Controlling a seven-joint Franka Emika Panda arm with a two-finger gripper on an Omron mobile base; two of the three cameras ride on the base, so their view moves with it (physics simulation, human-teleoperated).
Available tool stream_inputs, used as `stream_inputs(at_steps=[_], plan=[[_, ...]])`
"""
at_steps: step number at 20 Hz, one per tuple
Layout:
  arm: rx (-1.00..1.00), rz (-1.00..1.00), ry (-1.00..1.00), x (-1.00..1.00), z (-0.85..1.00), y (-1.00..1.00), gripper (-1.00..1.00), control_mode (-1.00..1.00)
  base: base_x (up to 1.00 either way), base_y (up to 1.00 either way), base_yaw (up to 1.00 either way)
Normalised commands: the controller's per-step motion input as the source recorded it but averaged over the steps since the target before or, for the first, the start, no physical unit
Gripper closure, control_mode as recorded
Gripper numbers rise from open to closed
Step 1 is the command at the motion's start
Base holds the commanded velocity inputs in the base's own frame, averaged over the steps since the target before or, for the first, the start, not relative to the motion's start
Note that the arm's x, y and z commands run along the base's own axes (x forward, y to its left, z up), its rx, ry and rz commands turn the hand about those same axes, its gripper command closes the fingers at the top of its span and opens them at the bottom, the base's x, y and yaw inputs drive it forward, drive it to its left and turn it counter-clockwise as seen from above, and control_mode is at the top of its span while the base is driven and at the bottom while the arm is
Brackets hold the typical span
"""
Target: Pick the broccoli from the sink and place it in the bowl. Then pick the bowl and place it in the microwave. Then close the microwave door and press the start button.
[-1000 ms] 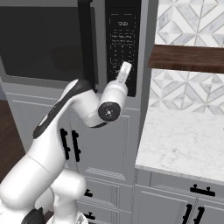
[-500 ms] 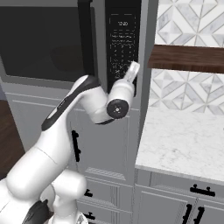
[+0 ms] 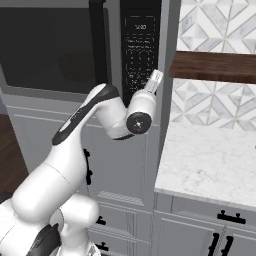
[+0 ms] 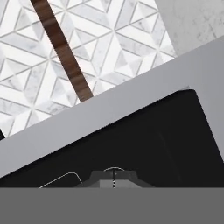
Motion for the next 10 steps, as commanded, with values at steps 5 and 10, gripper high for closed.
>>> stream_inputs(at_steps=[5,10], plan=[[0.00,0.00,0.00,0.13,-0.13,0.18,1.00,-1.00,0.00,0.00,0.00],[0.00,0.00,0.00,-0.92,0.00,0.18,1.00,-1.00,0.00,0.00,0.00]])
